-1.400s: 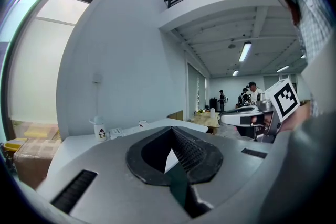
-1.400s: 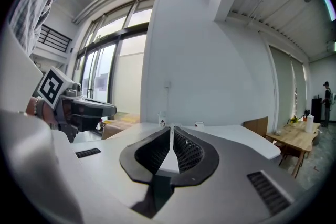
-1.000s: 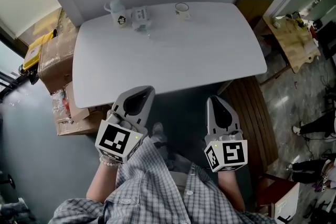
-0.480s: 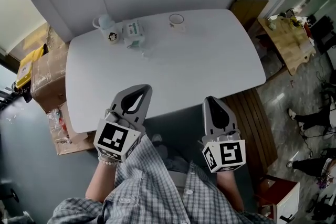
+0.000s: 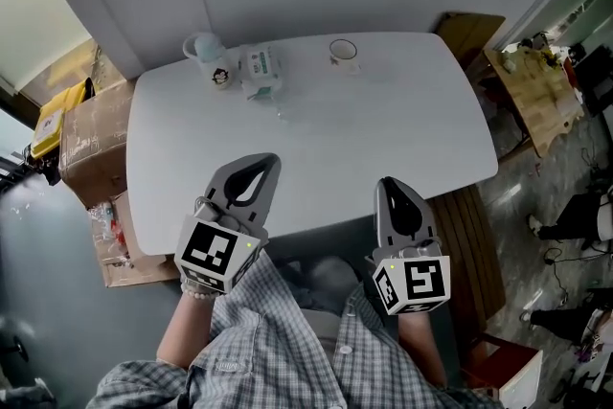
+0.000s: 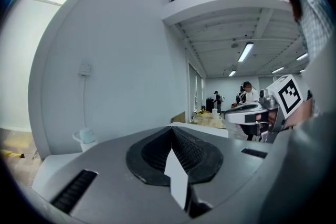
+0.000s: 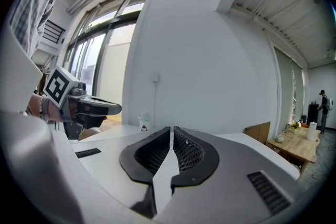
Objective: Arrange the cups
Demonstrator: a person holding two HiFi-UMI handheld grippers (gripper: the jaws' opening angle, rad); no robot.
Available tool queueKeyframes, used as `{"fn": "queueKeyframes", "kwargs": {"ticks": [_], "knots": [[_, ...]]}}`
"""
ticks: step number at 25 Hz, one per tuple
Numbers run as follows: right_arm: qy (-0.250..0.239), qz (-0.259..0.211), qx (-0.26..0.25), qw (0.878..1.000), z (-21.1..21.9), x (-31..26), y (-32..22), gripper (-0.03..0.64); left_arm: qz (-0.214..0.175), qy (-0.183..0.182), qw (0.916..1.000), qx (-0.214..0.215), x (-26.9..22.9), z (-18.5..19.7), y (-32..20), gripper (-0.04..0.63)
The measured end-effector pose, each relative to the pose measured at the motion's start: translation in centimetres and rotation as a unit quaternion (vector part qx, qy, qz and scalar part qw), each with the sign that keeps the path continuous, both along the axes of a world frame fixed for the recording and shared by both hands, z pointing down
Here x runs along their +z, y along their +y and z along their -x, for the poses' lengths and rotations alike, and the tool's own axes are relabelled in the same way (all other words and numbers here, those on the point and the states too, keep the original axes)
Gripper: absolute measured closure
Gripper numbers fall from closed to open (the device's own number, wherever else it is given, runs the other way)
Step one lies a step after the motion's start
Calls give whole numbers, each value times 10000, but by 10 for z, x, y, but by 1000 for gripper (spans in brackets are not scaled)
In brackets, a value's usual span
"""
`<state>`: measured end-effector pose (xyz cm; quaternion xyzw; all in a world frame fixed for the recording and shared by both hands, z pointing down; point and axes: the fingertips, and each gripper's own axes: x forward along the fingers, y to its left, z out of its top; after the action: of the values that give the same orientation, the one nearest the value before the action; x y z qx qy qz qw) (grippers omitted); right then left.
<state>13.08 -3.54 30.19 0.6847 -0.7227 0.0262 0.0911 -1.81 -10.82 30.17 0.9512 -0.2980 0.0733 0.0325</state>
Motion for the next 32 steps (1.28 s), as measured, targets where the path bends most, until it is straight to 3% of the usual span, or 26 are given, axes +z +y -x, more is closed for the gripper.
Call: {"fn": "queueKeyframes", "kwargs": {"ticks": [9, 17, 30, 32], "knots": [[126, 107, -303, 9994, 13, -1, -33, 583, 170, 18, 9993, -334, 14, 21, -25, 584], [178, 256, -583, 9978, -5, 2, -72, 583, 329, 131, 9965, -759, 31, 15, -62, 584], [160, 670, -1020, 9924, -42, 29, -137, 583, 737, -811, 9907, -809, 97, -24, -108, 583], [125, 713, -1050, 9918, -49, 33, -148, 583, 817, -915, 9892, -798, 106, -31, -113, 541]]}}
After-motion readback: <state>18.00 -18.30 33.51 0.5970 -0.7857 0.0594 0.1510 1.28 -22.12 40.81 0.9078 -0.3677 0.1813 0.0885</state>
